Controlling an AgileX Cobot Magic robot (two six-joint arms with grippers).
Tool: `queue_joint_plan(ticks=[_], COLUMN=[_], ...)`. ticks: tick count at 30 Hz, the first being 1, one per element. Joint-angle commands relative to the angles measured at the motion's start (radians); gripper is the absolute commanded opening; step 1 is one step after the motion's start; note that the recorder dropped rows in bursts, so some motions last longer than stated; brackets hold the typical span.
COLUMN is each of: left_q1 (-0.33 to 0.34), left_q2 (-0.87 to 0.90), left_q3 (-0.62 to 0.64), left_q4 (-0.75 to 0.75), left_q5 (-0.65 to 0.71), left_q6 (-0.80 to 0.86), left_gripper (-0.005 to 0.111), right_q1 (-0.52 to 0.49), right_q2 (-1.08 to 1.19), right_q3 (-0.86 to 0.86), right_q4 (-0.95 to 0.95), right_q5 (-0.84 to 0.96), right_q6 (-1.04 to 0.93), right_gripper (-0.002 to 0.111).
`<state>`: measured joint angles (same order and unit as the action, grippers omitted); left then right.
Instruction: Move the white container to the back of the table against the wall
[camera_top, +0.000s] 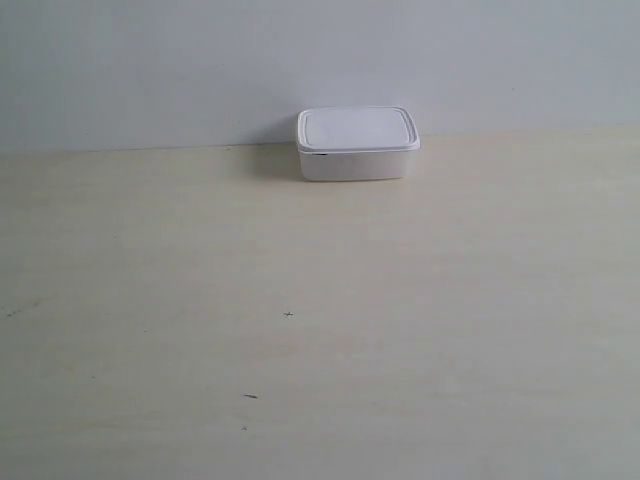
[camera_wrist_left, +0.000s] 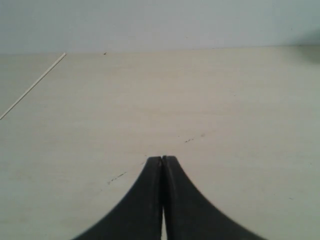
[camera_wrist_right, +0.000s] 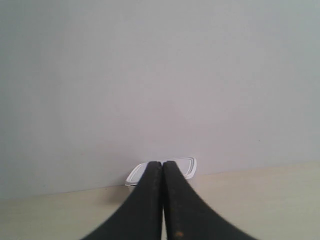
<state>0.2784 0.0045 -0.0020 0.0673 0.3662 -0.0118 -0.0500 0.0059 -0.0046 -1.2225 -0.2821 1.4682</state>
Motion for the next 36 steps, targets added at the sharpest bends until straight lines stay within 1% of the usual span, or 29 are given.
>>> queue_joint_plan(ticks=[1, 4, 6, 8, 9, 10, 12, 13, 18, 20, 21, 24, 28, 31, 34, 36], left_q1=[0.002, 0.002, 0.002, 0.002, 0.002, 0.002, 0.002, 0.002, 0.002, 0.002, 0.002, 0.002, 0.002, 0.002, 0.002, 0.002], left_q2=[-0.005, -0.005, -0.005, -0.005, -0.005, -0.005, -0.005, -0.005, -0.005, -0.005, -0.005, -0.005, -0.005, -0.005, -0.005, -0.005], left_q3=[0.002, 0.002, 0.002, 0.002, 0.002, 0.002, 0.002, 0.002, 0.002, 0.002, 0.002, 0.002, 0.002, 0.002, 0.002, 0.002], left_q4=[-0.002, -0.002, -0.002, -0.002, -0.002, -0.002, -0.002, -0.002, -0.002, -0.002, -0.002, -0.002, -0.002, -0.002, -0.002, -0.002], left_q5=[-0.001, -0.001, -0.001, -0.001, -0.001, -0.001, -0.001, -0.001, -0.001, 0.001, 0.001, 0.001, 0.001, 0.001, 0.001, 0.001], left_q6=[0.002, 0.002, 0.002, 0.002, 0.002, 0.002, 0.002, 0.002, 0.002, 0.002, 0.002, 0.002, 0.002, 0.002, 0.002, 0.002], left_gripper=[0.0, 0.0, 0.0, 0.0, 0.0, 0.0, 0.0, 0.0, 0.0, 0.0, 0.0, 0.0, 0.0, 0.0, 0.0, 0.0], right_q1=[-0.007, -0.007, -0.007, -0.007, -0.007, -0.007, -0.007, -0.007, -0.007, -0.007, -0.007, -0.007, -0.007, -0.007, -0.007, -0.007], right_q2=[-0.006, -0.006, -0.006, -0.006, -0.006, -0.006, -0.006, -0.006, -0.006, -0.006, -0.006, -0.006, -0.006, -0.006, -0.006, -0.006], right_q3=[0.005, 0.005, 0.005, 0.005, 0.005, 0.005, 0.005, 0.005, 0.005, 0.005, 0.005, 0.005, 0.005, 0.005, 0.005, 0.005], right_q4=[-0.007, -0.005, 0.068, 0.257, 0.342, 0.472, 0.639, 0.758, 1.223, 1.381, 1.43, 1.482, 1.482, 1.475, 1.475, 1.475], right_q5=[0.006, 0.006, 0.006, 0.004, 0.002, 0.002, 0.024, 0.048, 0.245, 0.296, 0.317, 0.399, 0.5, 0.52, 0.58, 0.58], right_q6=[-0.011, -0.01, -0.04, -0.198, -0.305, -0.407, -0.599, -0.727, -1.225, -1.392, -1.468, -1.584, -1.652, -1.657, -1.655, -1.643], right_gripper=[0.0, 0.0, 0.0, 0.0, 0.0, 0.0, 0.0, 0.0, 0.0, 0.0, 0.0, 0.0, 0.0, 0.0, 0.0, 0.0])
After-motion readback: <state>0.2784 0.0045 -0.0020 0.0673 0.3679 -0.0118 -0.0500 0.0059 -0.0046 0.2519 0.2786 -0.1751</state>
